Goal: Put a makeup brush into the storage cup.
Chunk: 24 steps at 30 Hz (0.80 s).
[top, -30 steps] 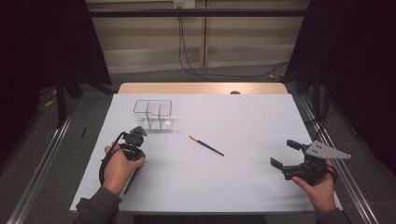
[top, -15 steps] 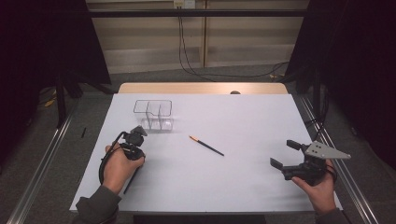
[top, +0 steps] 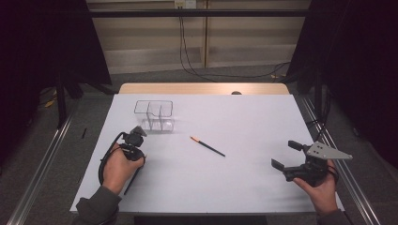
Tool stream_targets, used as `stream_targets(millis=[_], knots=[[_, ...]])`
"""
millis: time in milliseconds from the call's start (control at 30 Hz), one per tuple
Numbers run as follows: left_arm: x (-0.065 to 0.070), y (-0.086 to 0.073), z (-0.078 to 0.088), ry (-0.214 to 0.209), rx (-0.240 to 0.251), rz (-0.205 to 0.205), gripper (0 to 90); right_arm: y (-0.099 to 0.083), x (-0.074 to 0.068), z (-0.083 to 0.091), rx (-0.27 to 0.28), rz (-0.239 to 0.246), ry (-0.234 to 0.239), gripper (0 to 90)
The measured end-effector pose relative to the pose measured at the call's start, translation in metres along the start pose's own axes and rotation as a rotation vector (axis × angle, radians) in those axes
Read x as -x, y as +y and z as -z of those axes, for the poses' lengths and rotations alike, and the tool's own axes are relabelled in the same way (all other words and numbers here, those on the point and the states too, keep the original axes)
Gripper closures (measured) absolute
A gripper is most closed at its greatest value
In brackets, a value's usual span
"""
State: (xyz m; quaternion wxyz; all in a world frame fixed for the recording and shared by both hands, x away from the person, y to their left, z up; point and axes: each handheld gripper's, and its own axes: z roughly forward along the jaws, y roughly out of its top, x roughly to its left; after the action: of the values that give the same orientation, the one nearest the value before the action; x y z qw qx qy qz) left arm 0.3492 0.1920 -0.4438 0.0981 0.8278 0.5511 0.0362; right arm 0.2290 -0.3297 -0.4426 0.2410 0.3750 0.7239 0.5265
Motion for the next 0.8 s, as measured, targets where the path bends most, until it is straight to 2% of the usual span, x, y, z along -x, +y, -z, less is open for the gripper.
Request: stream_targets(millis=[100, 133, 500, 800], knots=[[0.0008, -0.0001, -0.0001, 0.003, 0.005, 0.001, 84.4, 0.0, -0.0001, 0.0003, 0.002, -0.003, -0.002, 0.0], [0.0003, 0.0001, 0.0002, 0.002, 0.002, -0.01, 84.4, -0.0002, -0.0002, 0.0001, 0.003, -0.002, 0.0, 0.0], [-0.0046, -0.0022, 0.0027, -0.036, 0.01, -0.017, 84.4, -0.0011, 0.0003, 0.0007, 0.008, 0.0, 0.017, 0.0], [-0.0058, -0.0024, 0.0045, -0.046, 0.048, -0.018, 84.4, -0.0008, 0.0003, 0.0014, 0.01, 0.001, 0.015, 0.0]])
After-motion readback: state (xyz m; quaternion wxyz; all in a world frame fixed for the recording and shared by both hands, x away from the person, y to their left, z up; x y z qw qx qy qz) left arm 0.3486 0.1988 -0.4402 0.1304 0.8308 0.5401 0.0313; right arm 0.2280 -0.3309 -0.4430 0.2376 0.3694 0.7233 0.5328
